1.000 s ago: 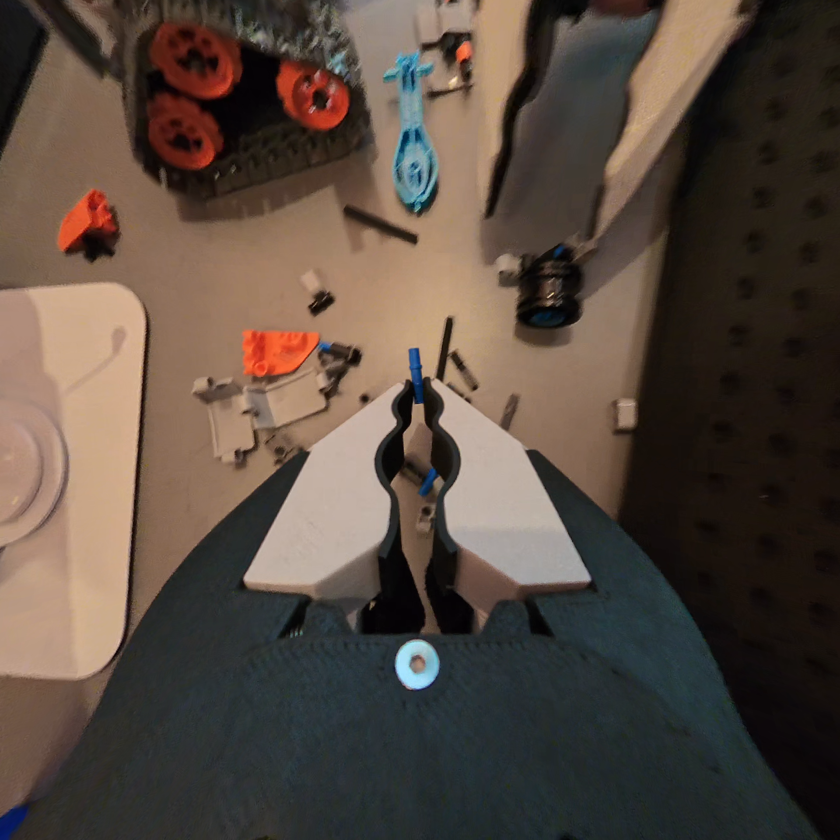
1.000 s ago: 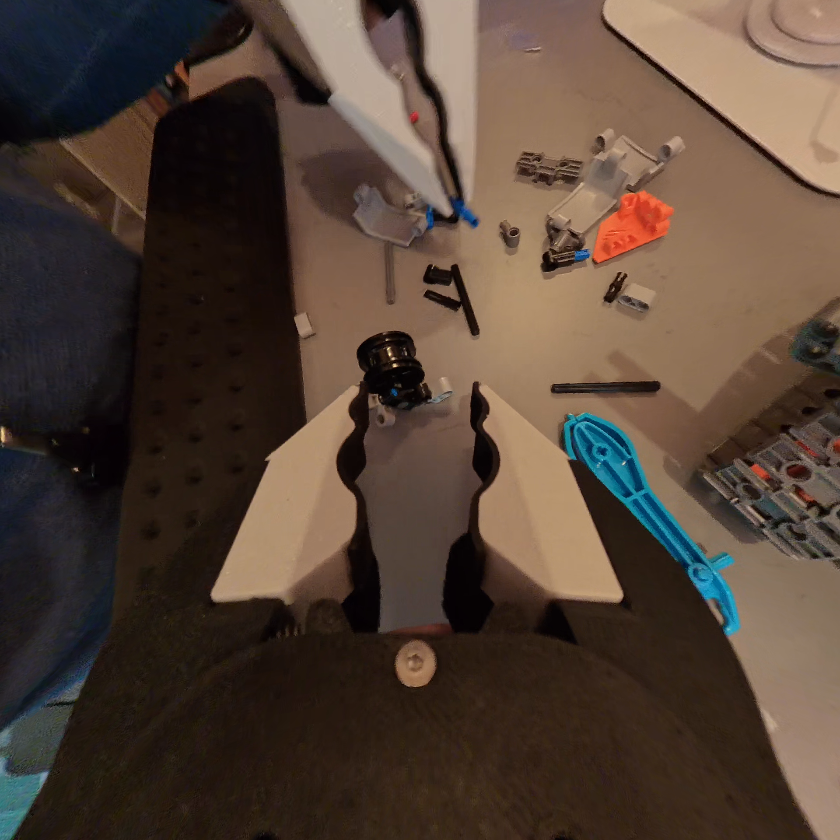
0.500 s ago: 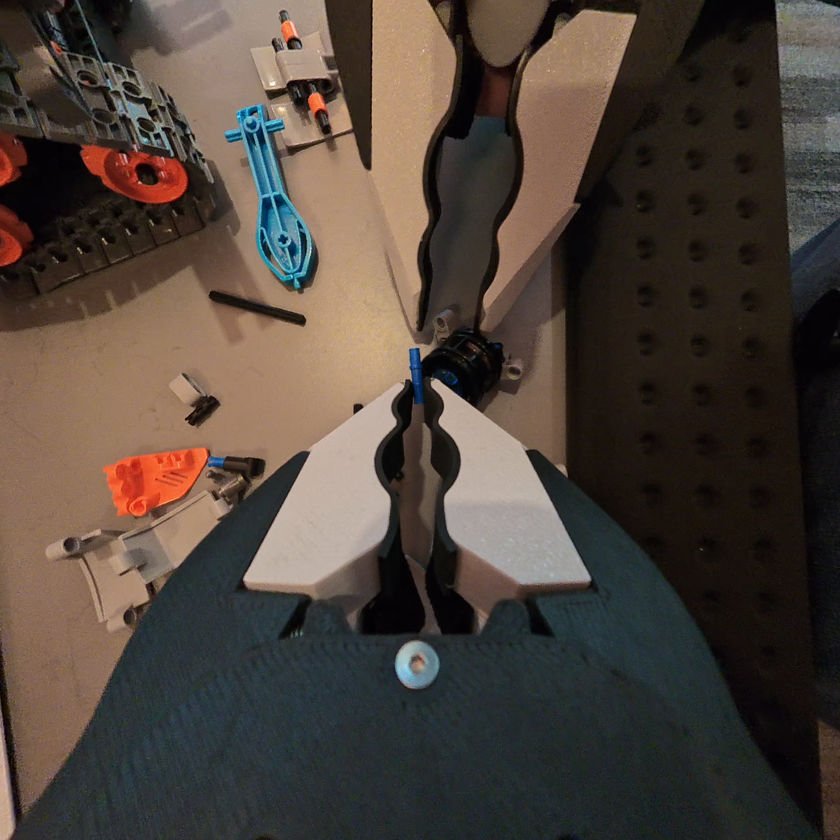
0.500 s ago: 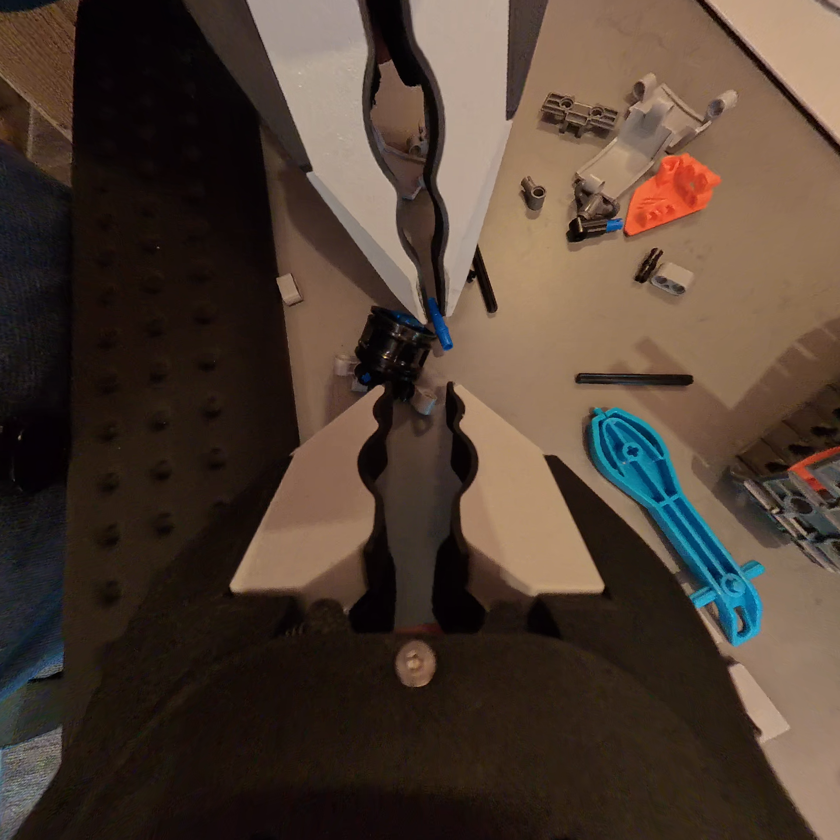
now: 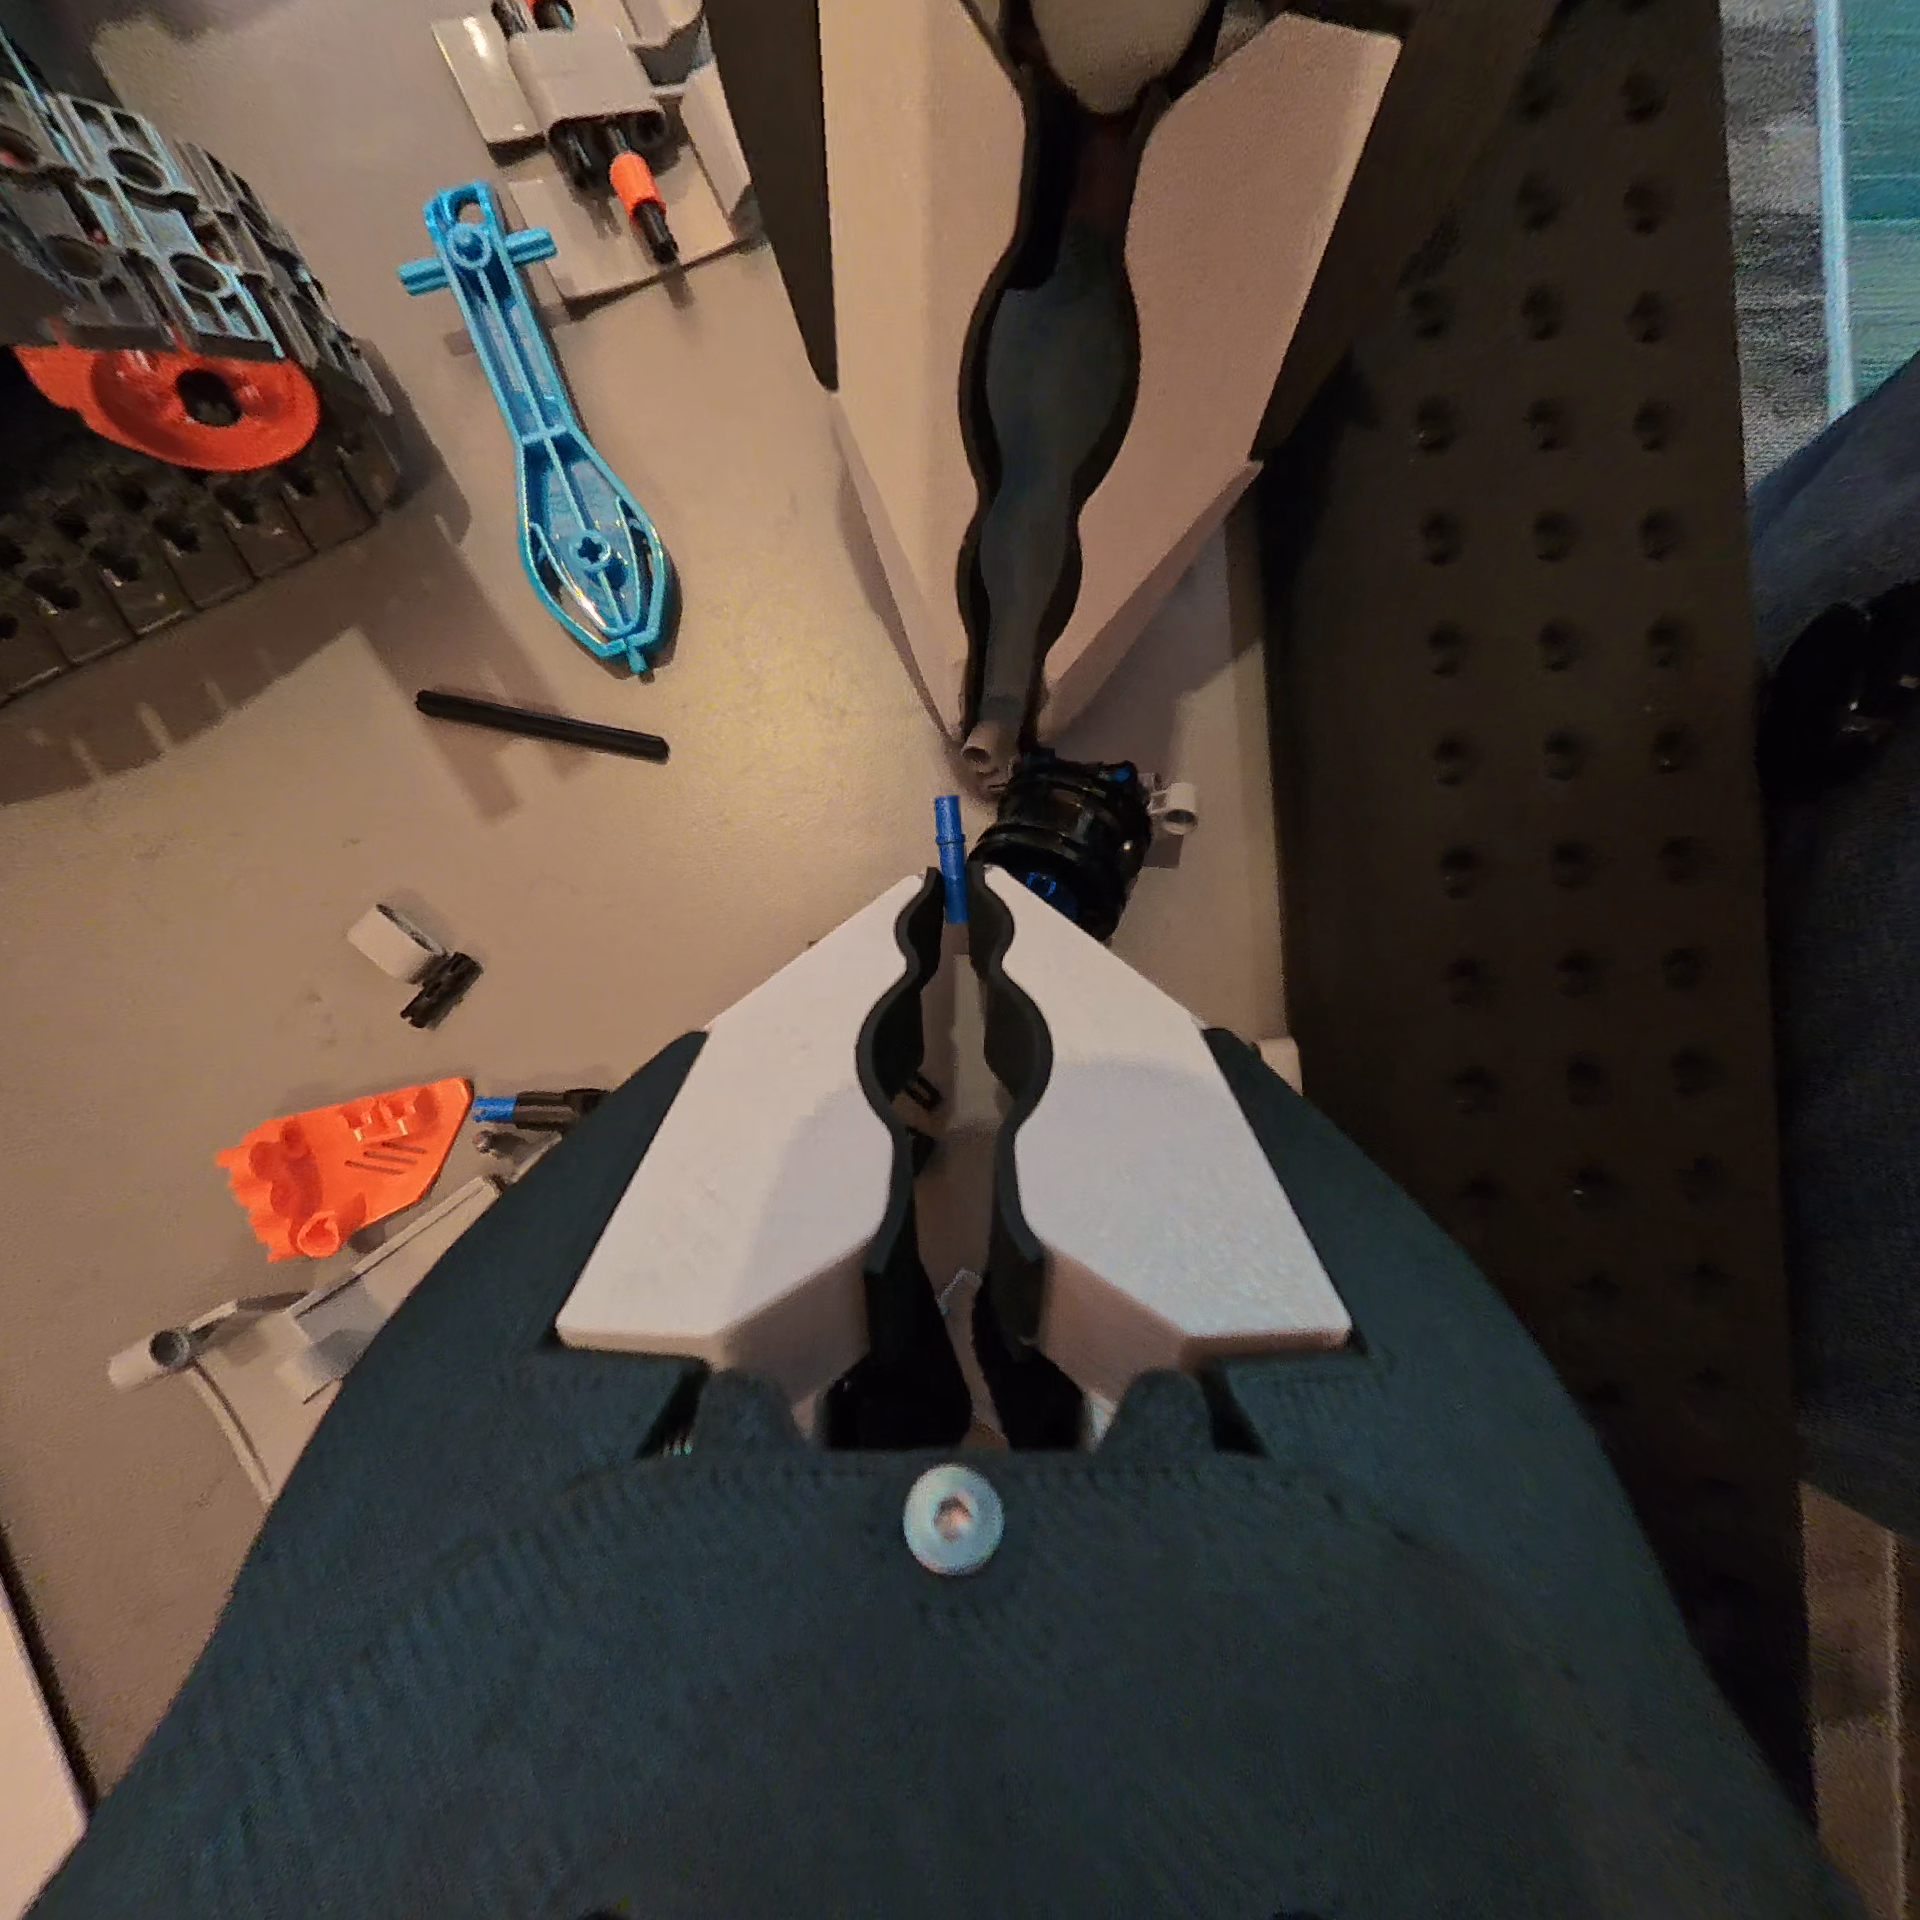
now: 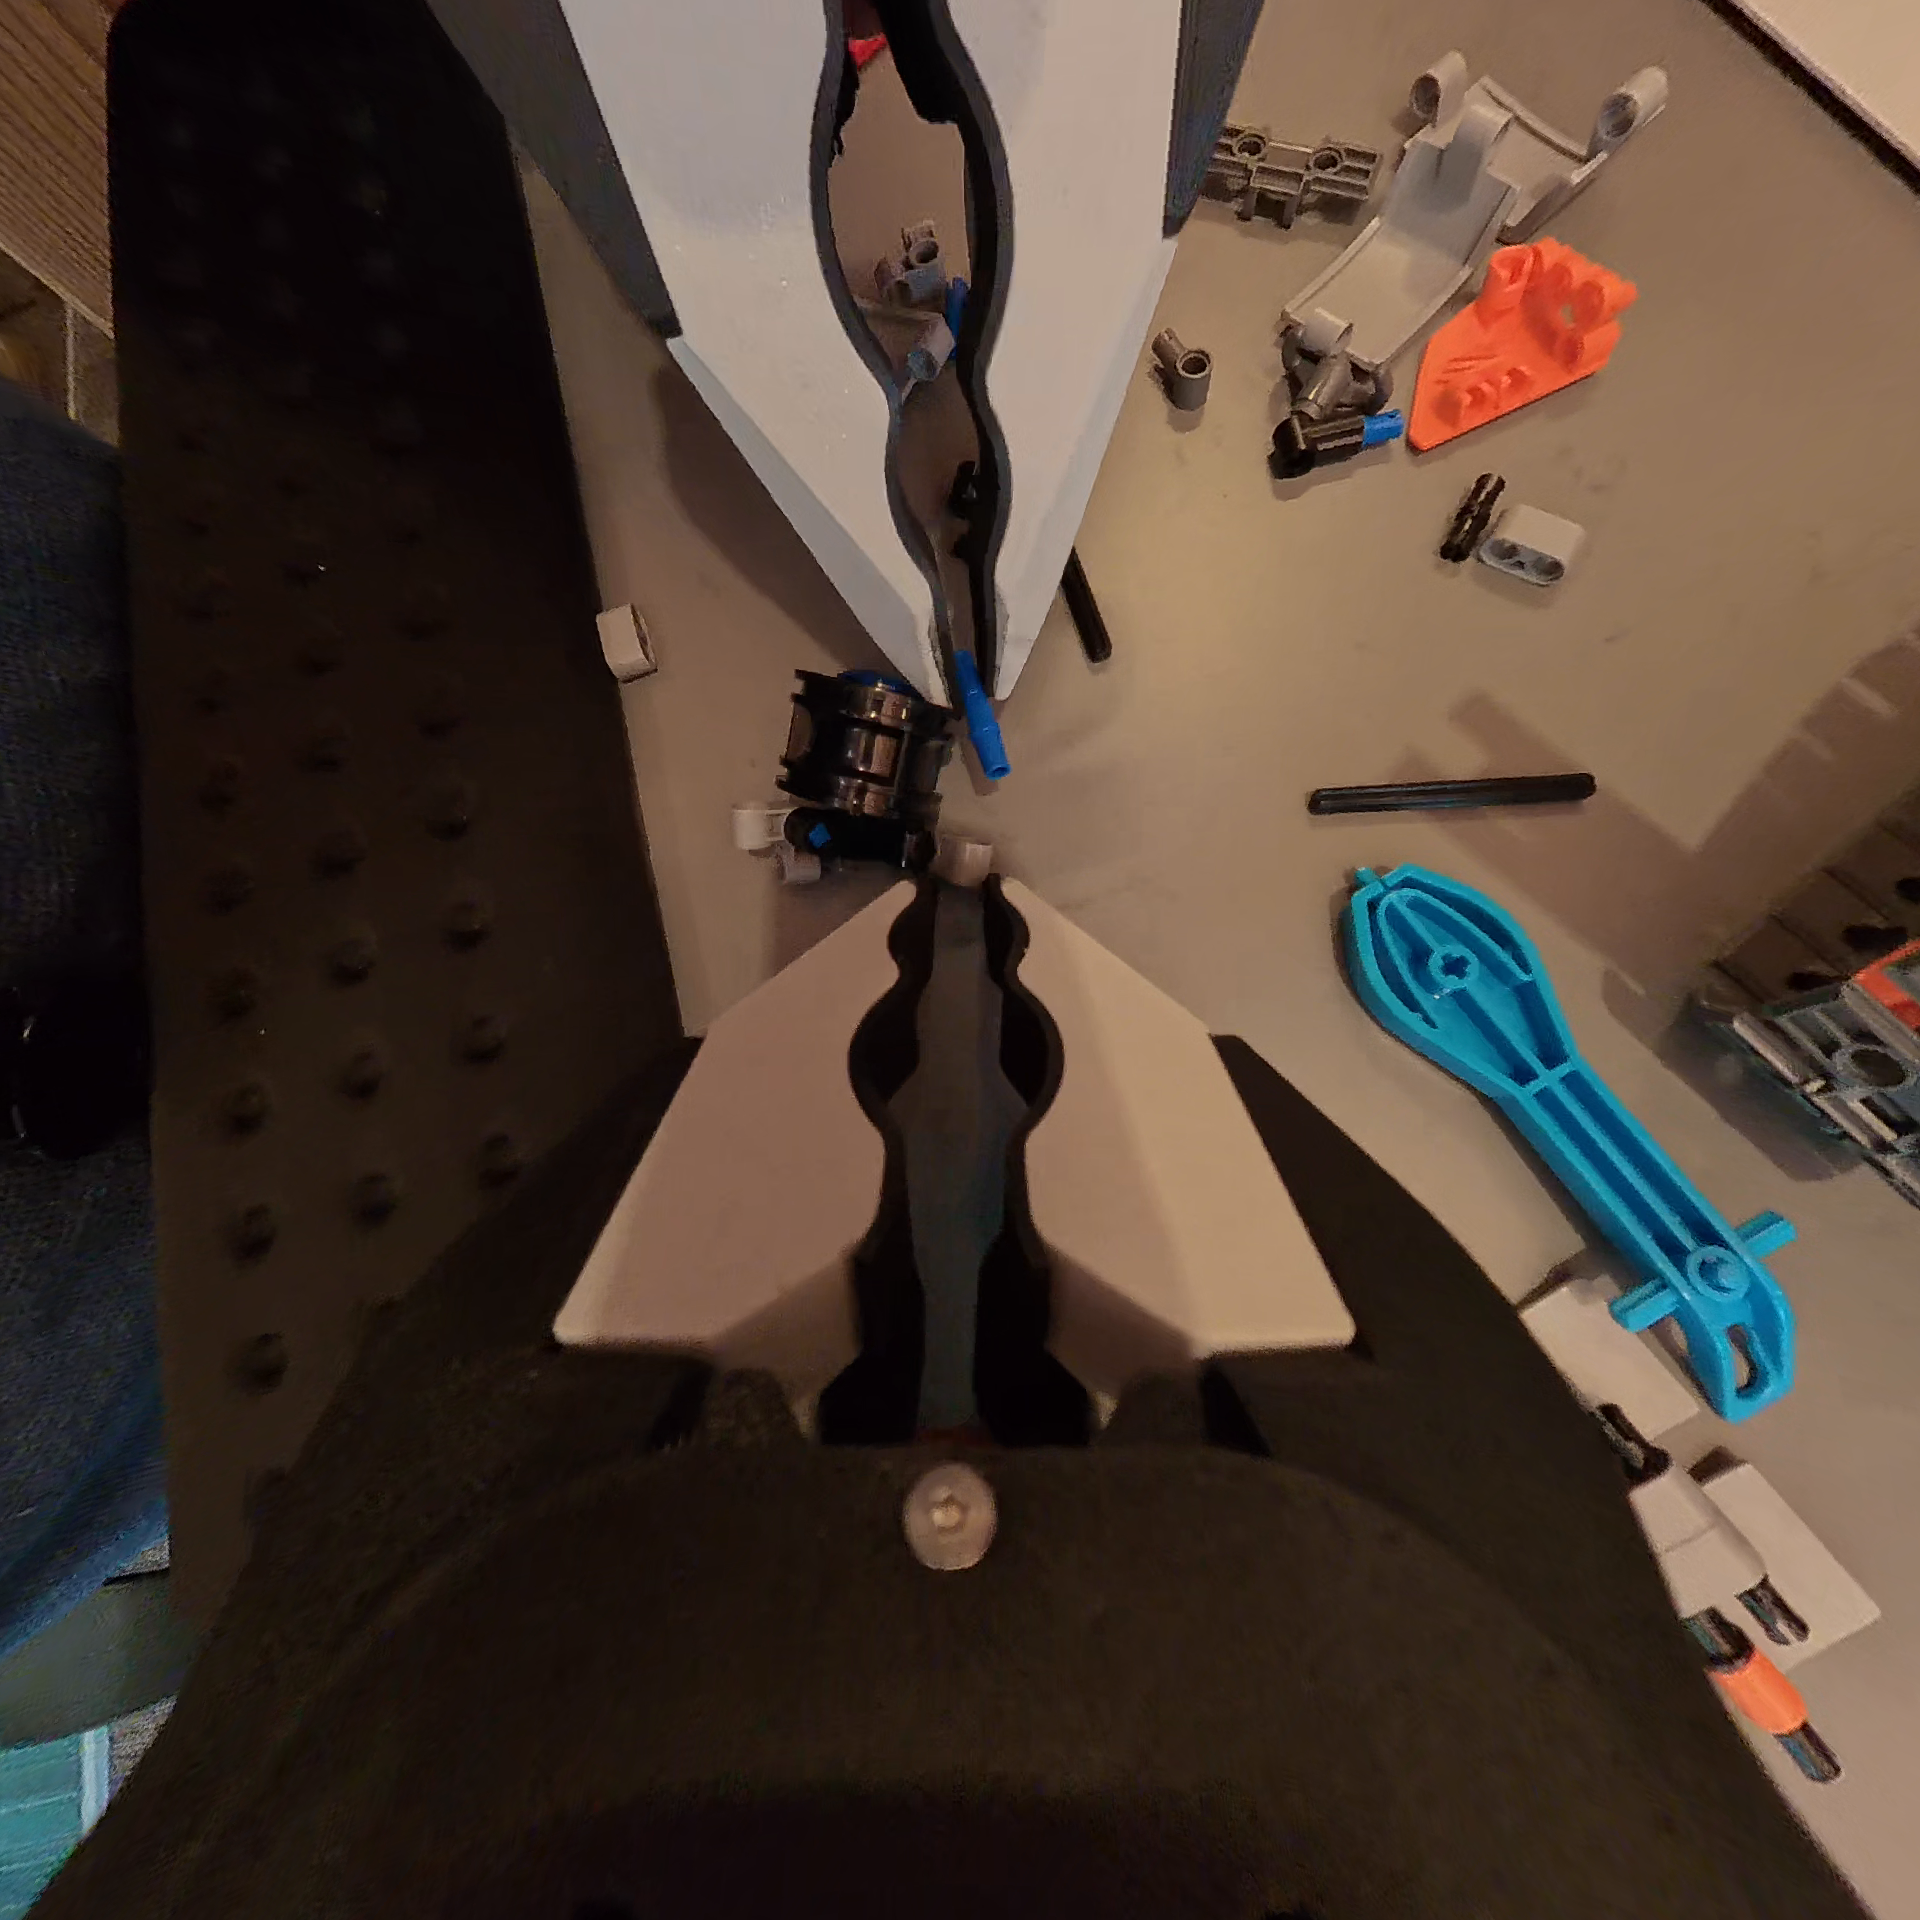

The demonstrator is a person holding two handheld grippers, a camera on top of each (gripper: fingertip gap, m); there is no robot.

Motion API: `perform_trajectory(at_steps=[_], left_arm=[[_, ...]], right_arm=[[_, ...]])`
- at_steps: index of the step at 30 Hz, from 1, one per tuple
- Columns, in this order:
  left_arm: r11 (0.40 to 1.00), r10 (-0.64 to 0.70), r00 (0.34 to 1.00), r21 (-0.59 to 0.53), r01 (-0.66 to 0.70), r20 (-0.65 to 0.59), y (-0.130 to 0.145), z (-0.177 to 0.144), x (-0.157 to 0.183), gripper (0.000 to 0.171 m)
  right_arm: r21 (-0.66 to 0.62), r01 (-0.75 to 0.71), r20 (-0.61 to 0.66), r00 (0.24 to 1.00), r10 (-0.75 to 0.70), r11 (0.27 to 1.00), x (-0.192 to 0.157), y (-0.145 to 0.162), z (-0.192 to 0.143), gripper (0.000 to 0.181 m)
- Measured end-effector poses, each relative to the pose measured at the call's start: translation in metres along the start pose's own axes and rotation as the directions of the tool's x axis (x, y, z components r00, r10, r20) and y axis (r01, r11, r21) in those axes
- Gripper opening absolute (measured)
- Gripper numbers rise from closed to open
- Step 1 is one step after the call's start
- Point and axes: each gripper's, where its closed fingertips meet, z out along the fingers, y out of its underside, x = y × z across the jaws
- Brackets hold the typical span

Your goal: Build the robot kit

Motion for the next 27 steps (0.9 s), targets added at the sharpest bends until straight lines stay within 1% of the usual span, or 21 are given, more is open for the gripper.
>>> perform_trajectory(at_steps=[8, 14, 18, 23, 27], left_arm=[[1.0, -0.001, 1.0, -0.002, 0.001, -0.031, 0.006, -0.003, 0.001, 0.002], [0.999, 0.006, 0.995, -0.036, -0.009, -0.097, 0.018, -0.003, 0.003, 0.002], [0.999, 0.021, 0.992, -0.028, -0.024, -0.121, 0.019, -0.006, 0.002, 0.002], [0.999, 0.017, 0.992, -0.028, -0.021, -0.126, 0.019, -0.004, -0.004, 0.002], [1.0, 0.002, 0.99, -0.013, -0.004, -0.144, 0.019, -0.003, -0.005, 0.002]], right_arm=[[-0.008, 0.041, 0.008, 0.999, -0.041, 0.999, -0.001, -0.005, 0.001, 0.005], [-0.026, 0.113, 0.009, 0.994, -0.113, 0.993, -0.001, -0.013, 0.004, 0.003], [-0.018, 0.146, -0.002, 0.989, -0.146, 0.989, 0.001, -0.018, 0.004, 0.0], [-0.012, 0.13, -0.015, 0.991, -0.13, 0.991, 0.005, -0.016, 0.006, 0.0], [0.001, 0.122, -0.002, 0.992, -0.122, 0.992, 0.004, -0.016, 0.005, 0.0]])
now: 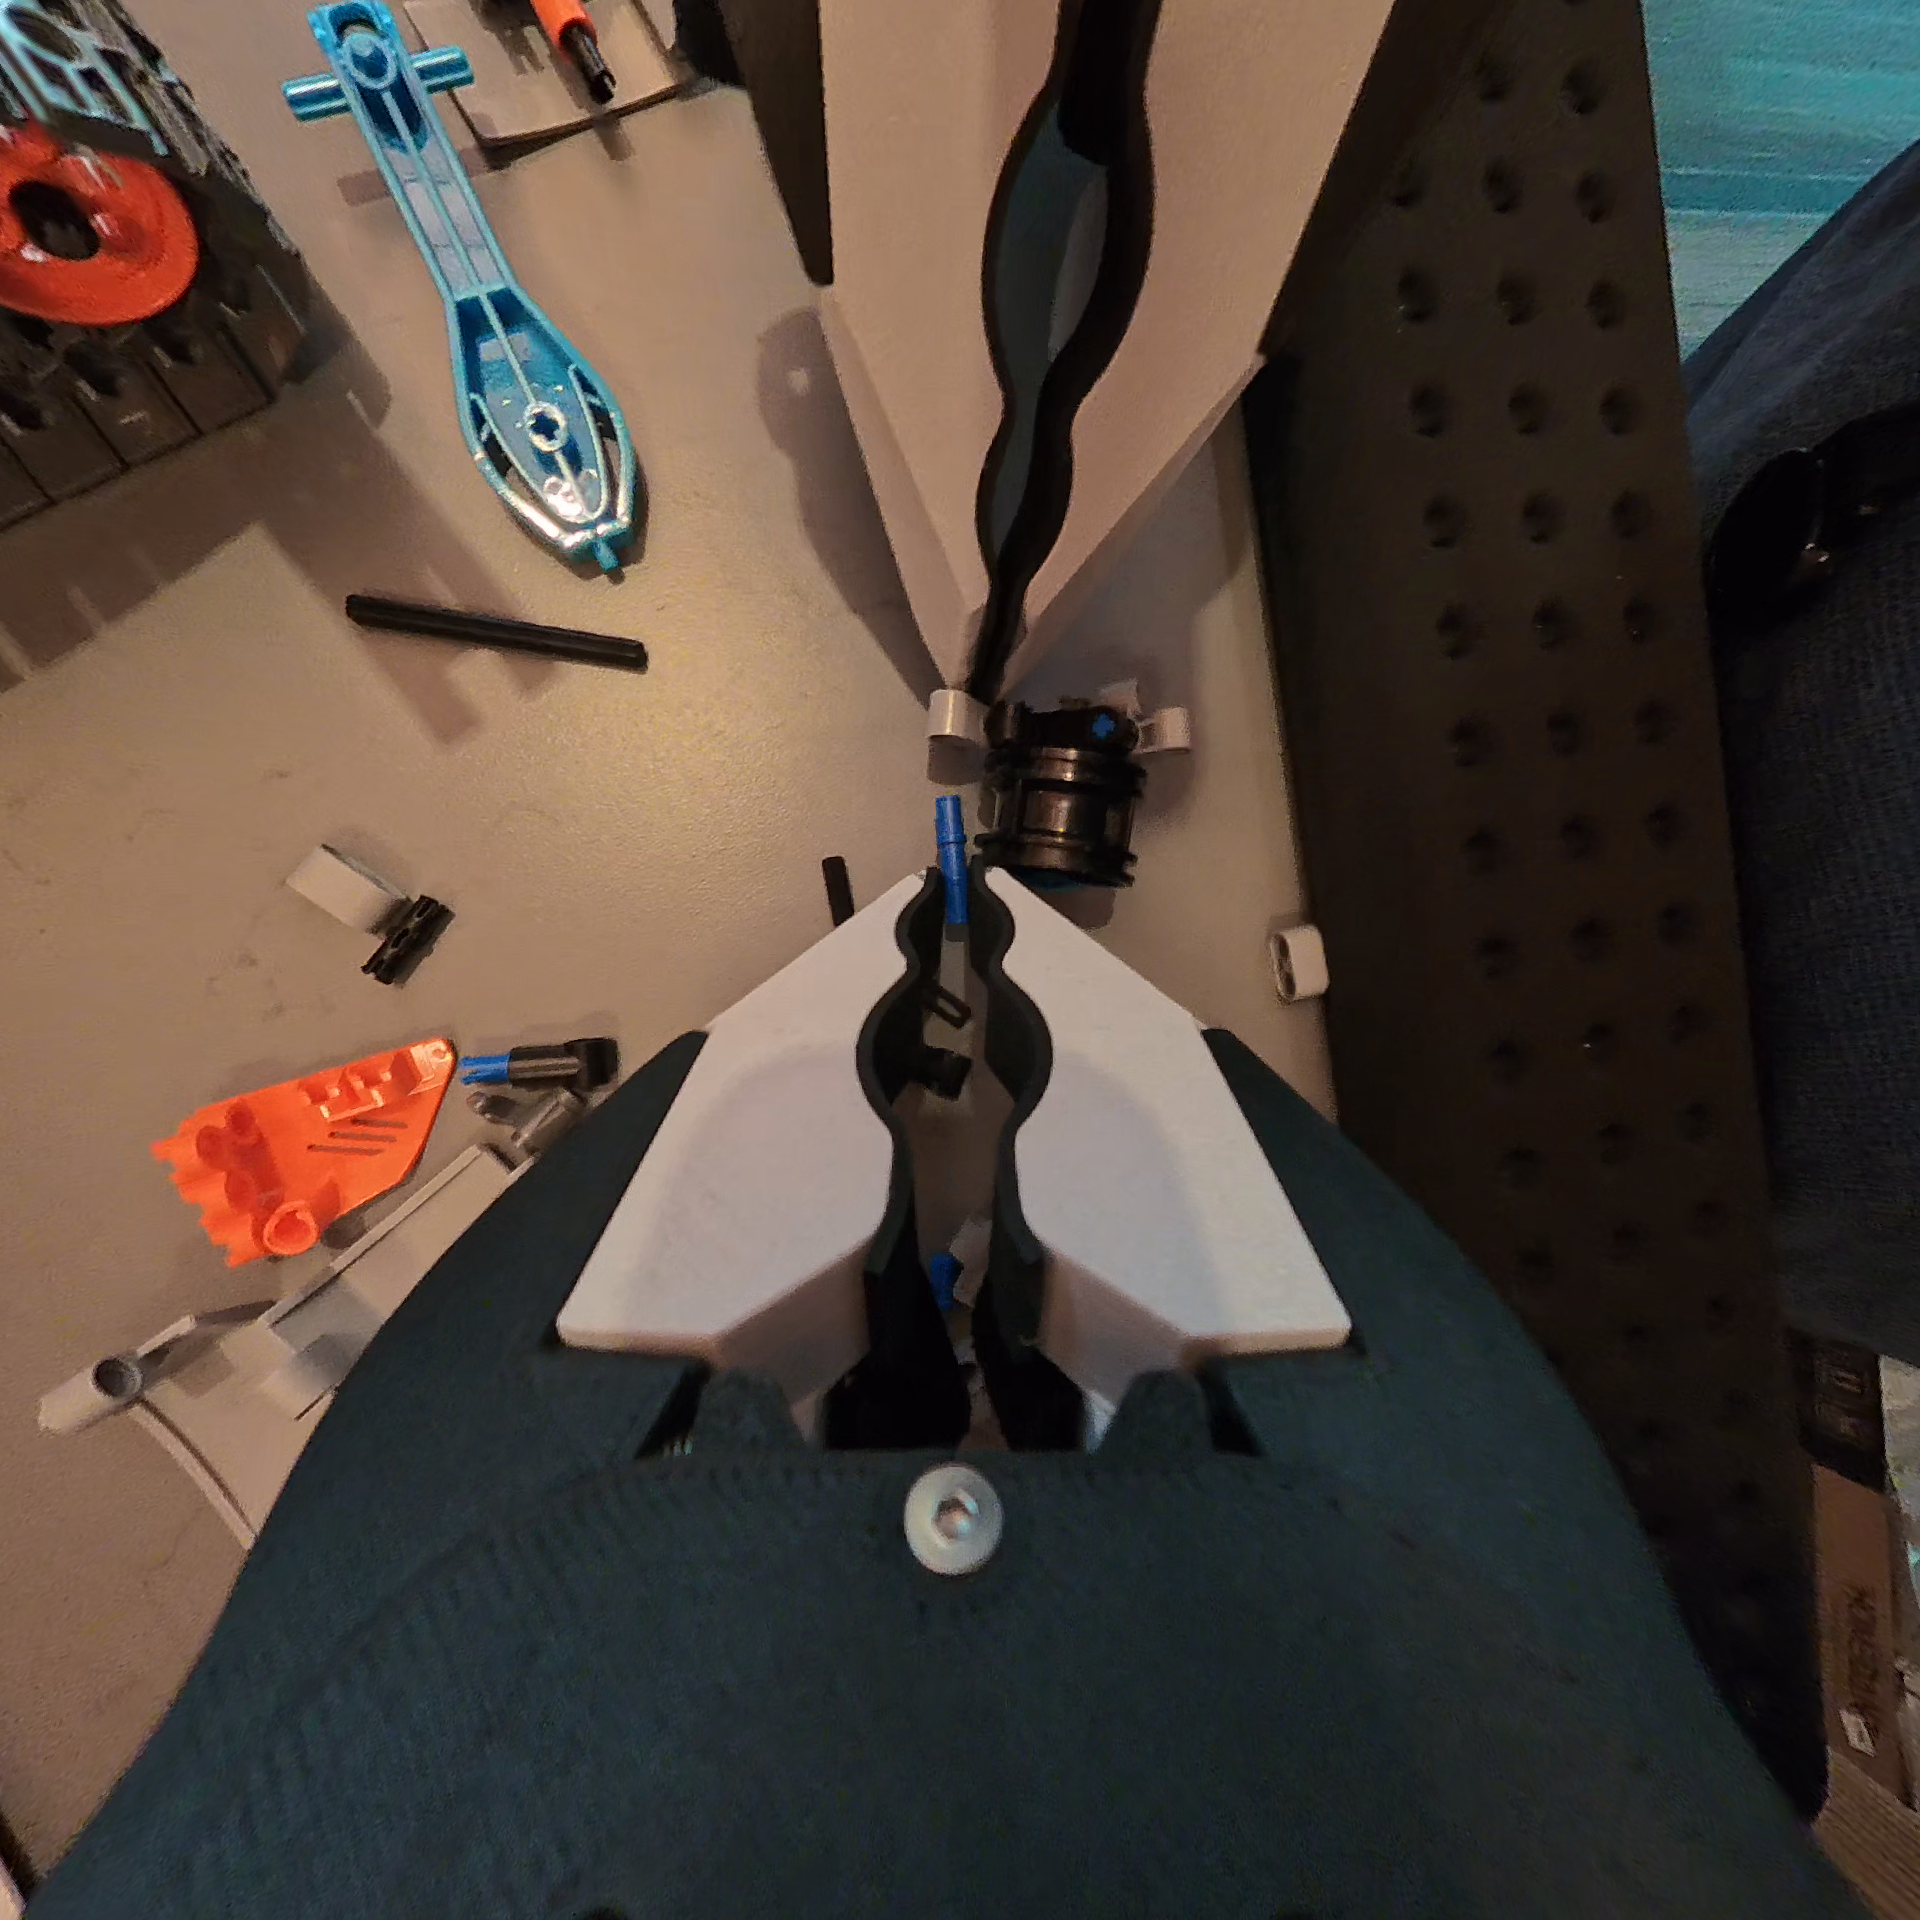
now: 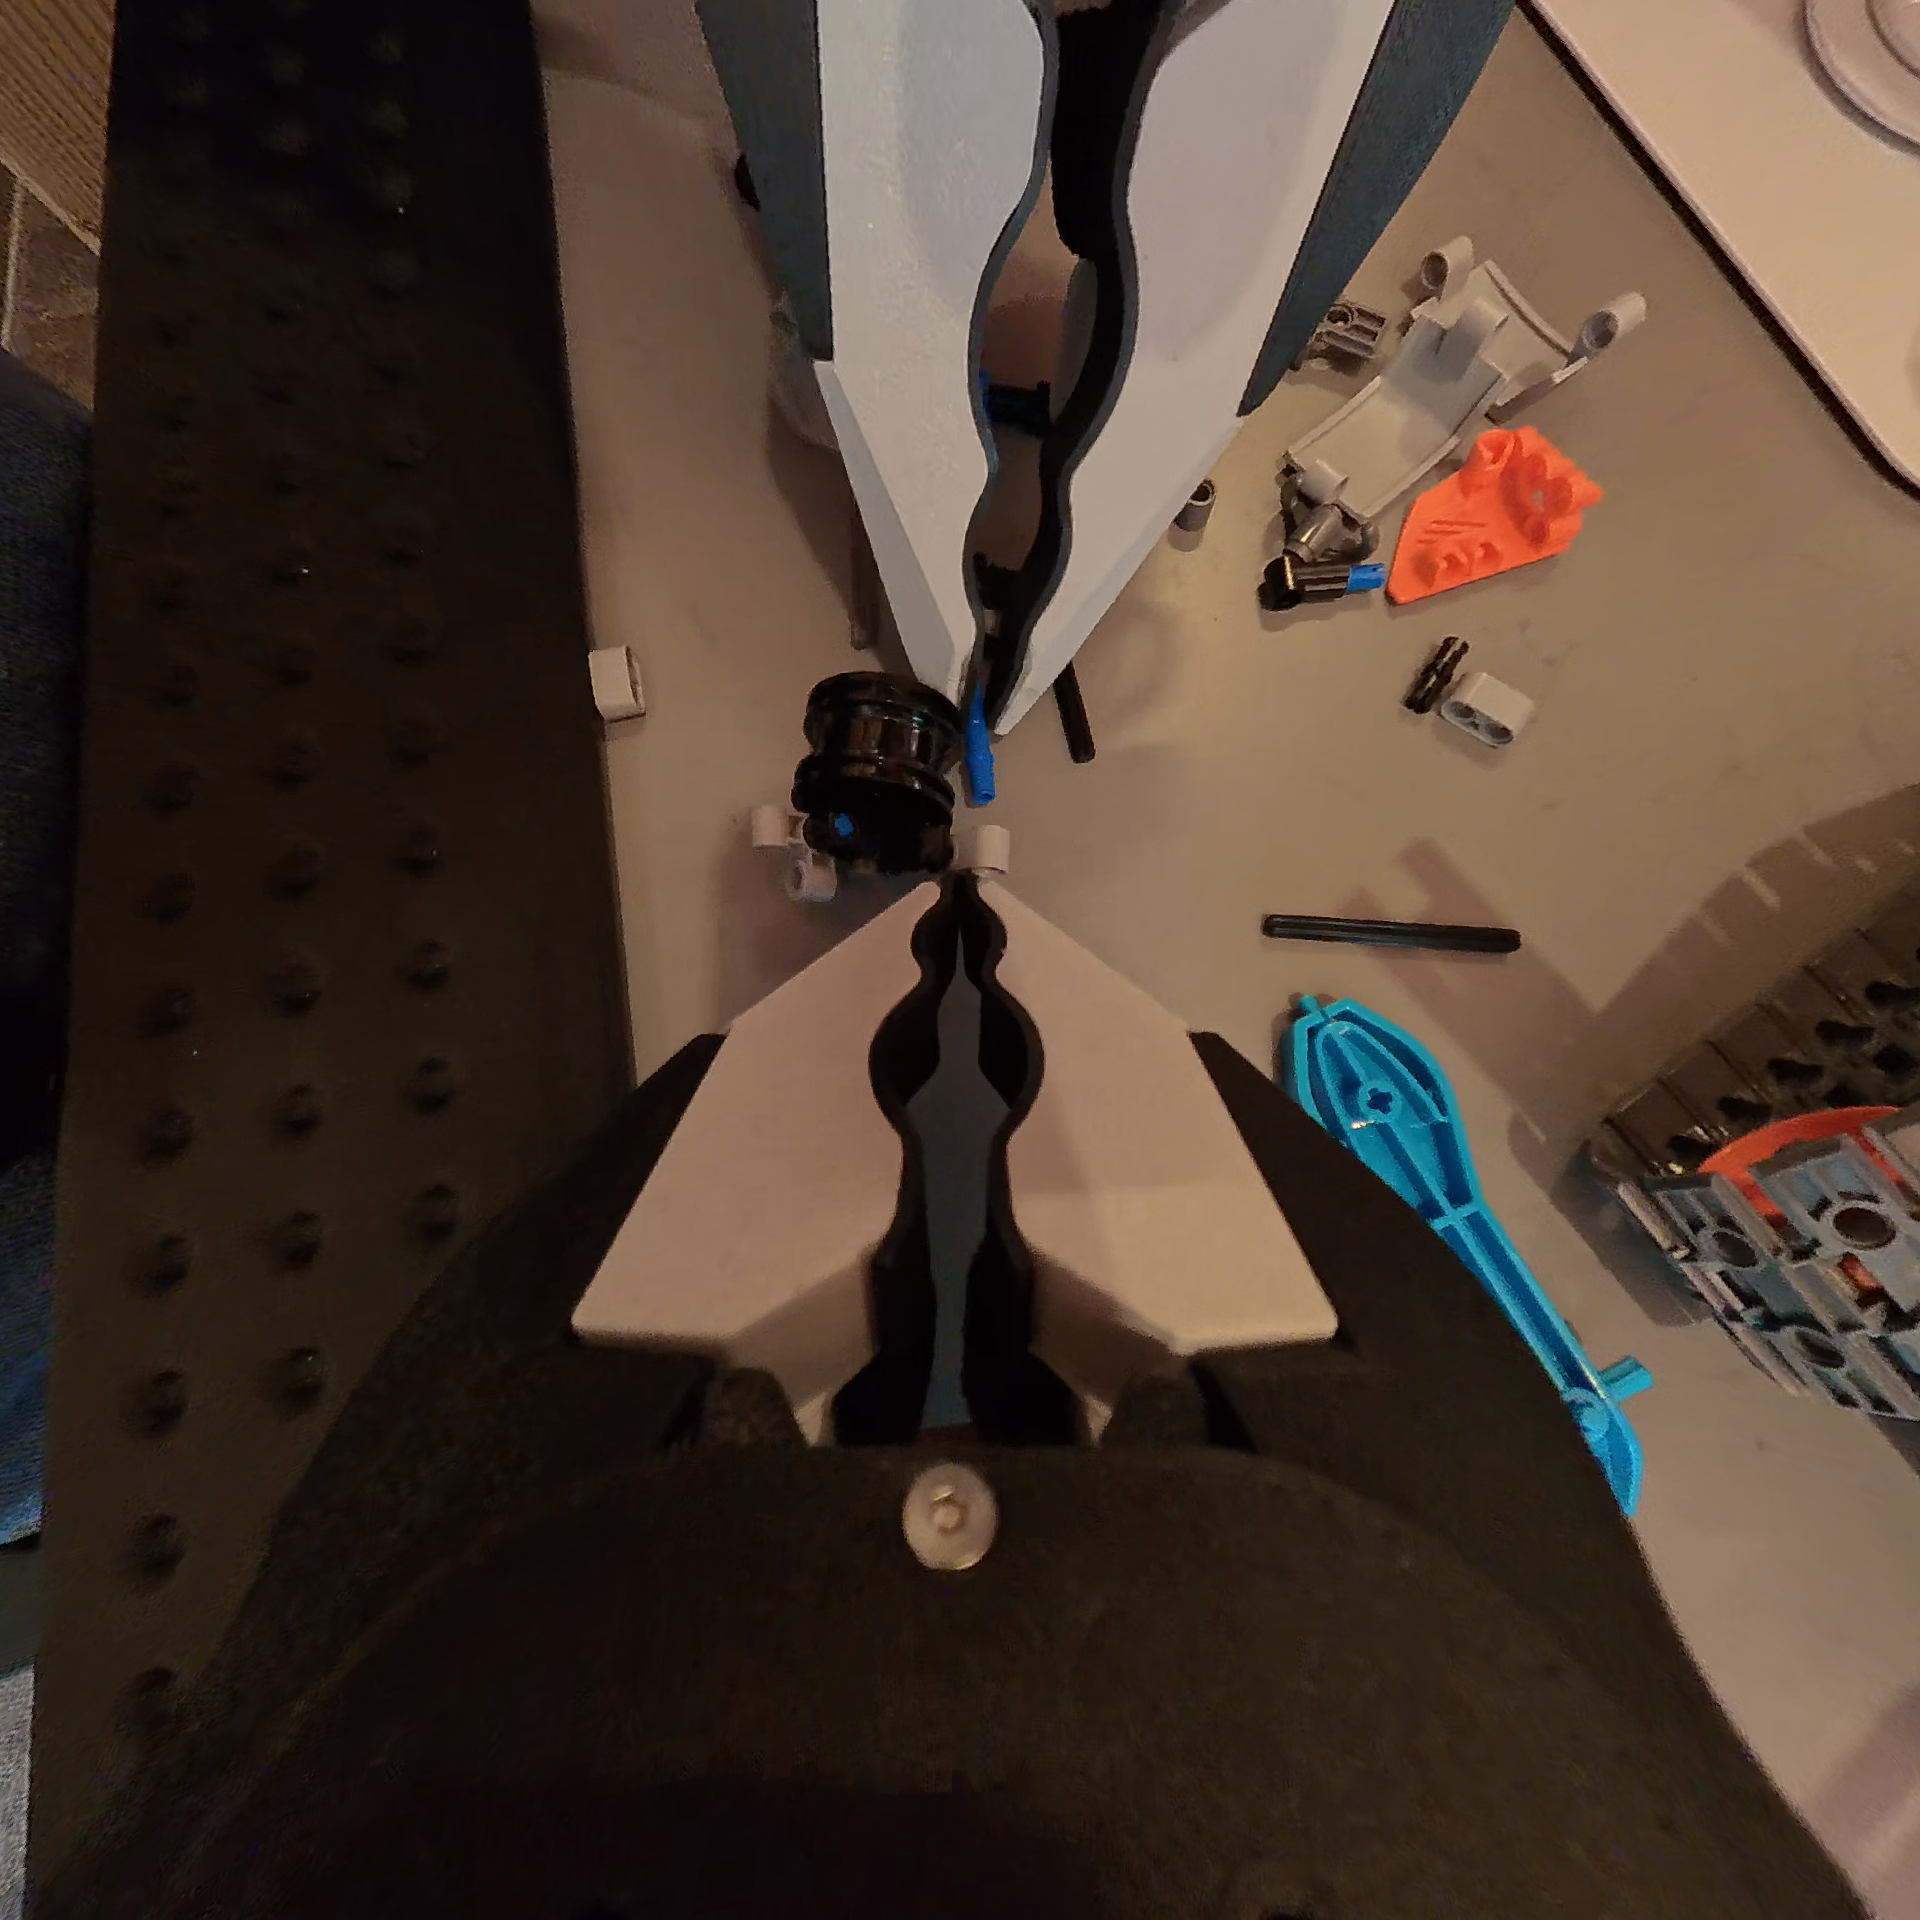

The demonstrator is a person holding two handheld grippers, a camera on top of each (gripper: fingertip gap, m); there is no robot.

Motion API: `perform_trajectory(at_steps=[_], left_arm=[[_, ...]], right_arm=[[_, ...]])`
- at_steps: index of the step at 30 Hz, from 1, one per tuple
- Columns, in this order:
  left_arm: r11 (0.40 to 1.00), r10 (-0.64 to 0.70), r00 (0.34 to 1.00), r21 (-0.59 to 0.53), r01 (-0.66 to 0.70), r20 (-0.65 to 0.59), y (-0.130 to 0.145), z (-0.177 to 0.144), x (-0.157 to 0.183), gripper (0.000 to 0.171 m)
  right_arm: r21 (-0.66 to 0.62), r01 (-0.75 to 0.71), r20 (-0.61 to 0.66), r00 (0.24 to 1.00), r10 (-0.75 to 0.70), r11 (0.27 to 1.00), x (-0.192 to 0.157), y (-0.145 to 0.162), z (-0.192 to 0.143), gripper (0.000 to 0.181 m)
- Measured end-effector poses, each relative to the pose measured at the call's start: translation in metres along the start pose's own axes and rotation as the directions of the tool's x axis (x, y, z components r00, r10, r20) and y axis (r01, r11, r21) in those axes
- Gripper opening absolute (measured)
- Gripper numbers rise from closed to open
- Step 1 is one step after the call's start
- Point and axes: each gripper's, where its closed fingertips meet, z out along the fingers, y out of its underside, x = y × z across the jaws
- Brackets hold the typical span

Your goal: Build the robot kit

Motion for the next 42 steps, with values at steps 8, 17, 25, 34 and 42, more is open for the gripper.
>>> perform_trajectory(at_steps=[8, 17, 25, 34, 42], left_arm=[[0.999, -0.028, 0.999, 0.017, 0.029, -0.024, -0.005, -0.008, -0.005, 0.002], [0.999, -0.034, 0.998, -0.009, 0.034, -0.045, -0.001, 0.002, -0.005, 0.002], [0.999, -0.037, 0.996, -0.025, 0.035, -0.078, 0.002, 0.005, 0.003, 0.002], [1.0, -0.018, 0.997, 0.015, 0.02, -0.074, 0.0, 0.005, 0.019, 0.002], [0.998, -0.002, 0.999, 0.055, 0.005, -0.045, -0.004, 0.001, 0.035, 0.002]], right_arm=[[-0.003, 0.0, 0.003, 1.0, 0.0, 1.0, 0.001, 0.001, 0.003, 0.0], [-0.001, -0.039, -0.003, 0.999, 0.039, 0.999, 0.006, 0.002, 0.002, 0.0], [0.021, -0.064, 0.014, 0.998, 0.063, 0.998, 0.003, -0.004, 0.004, 0.005], [0.046, -0.129, 0.157, 0.98, 0.121, 0.991, -0.016, -0.008, 0.003, 0.006], [0.043, -0.156, 0.192, 0.971, 0.145, 0.987, -0.029, -0.008, 0.002, 0.01]])
